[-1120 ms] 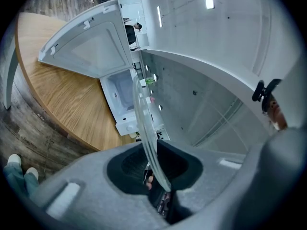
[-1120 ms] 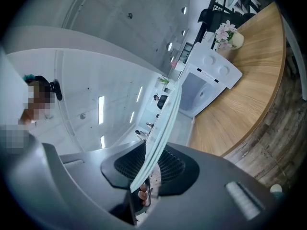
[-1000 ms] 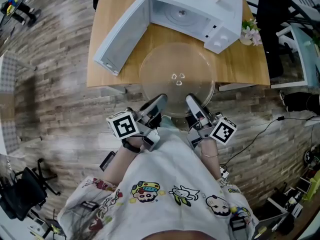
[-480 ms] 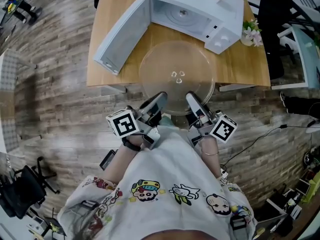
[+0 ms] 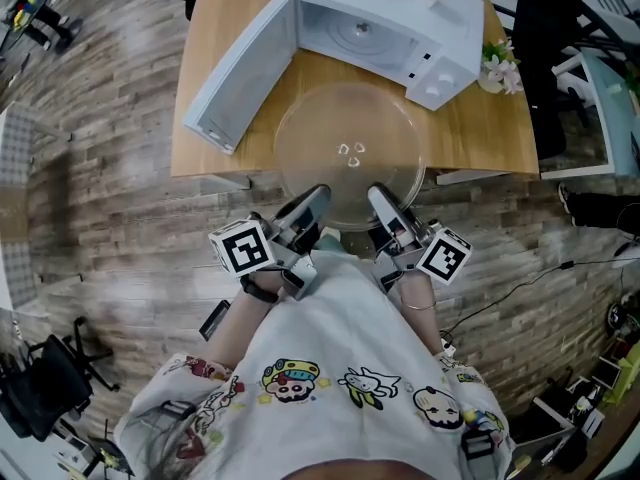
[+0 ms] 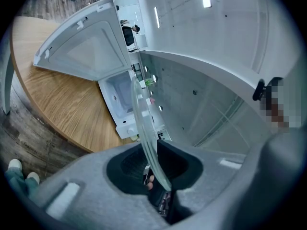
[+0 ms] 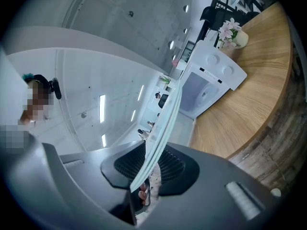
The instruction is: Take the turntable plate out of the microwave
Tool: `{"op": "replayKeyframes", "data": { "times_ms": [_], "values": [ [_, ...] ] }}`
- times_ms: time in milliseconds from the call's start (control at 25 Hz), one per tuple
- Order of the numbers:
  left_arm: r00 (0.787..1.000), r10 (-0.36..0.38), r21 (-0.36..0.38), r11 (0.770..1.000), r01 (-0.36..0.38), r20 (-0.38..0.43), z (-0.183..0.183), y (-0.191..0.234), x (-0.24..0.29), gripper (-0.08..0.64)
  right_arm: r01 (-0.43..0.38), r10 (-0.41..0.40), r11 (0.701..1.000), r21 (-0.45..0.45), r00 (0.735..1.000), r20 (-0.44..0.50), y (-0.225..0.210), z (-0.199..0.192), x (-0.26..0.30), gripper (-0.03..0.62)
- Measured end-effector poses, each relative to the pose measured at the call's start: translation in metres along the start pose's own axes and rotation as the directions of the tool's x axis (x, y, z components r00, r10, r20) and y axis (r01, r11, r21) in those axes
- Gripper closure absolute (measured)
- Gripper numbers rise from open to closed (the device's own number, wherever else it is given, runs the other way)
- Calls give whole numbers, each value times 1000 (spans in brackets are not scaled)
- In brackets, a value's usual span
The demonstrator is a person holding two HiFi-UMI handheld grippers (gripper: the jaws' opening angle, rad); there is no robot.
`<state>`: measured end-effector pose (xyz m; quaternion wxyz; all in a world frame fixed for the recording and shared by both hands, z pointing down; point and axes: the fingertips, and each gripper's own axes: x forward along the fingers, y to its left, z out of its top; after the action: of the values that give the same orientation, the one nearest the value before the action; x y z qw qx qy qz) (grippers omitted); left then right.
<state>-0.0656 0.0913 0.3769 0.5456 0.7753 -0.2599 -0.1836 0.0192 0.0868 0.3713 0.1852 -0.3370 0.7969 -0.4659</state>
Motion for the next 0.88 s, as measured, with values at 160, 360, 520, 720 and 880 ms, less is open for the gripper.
{"op": "replayKeyframes", "data": {
  "times_ms": [160, 360, 520, 720, 880],
  "values": [
    [1000, 9, -13, 1000, -9, 3, -2, 2, -2, 505, -2, 2, 1000, -1, 1000, -1, 0, -1, 0, 502],
    [1000, 1, 9, 1000, -1, 6, 2, -1, 0, 505, -3, 3, 1000, 1, 1000, -2, 0, 0, 2, 500],
    [1000, 5, 13, 1000, -5, 4, 3, -1, -1, 505, -10, 10, 1000, -11, 1000, -7, 2, -1, 3, 500],
    [1000, 4, 14, 1000, -4, 4, 4, -1, -1, 505, 1, -1, 1000, -21, 1000, -13, 1, -1, 3, 499],
    [1000, 3, 14, 1000, -3, 3, 5, 1, 0, 505, 3, -4, 1000, -17, 1000, -14, -1, -1, 4, 497]
  ]
}}
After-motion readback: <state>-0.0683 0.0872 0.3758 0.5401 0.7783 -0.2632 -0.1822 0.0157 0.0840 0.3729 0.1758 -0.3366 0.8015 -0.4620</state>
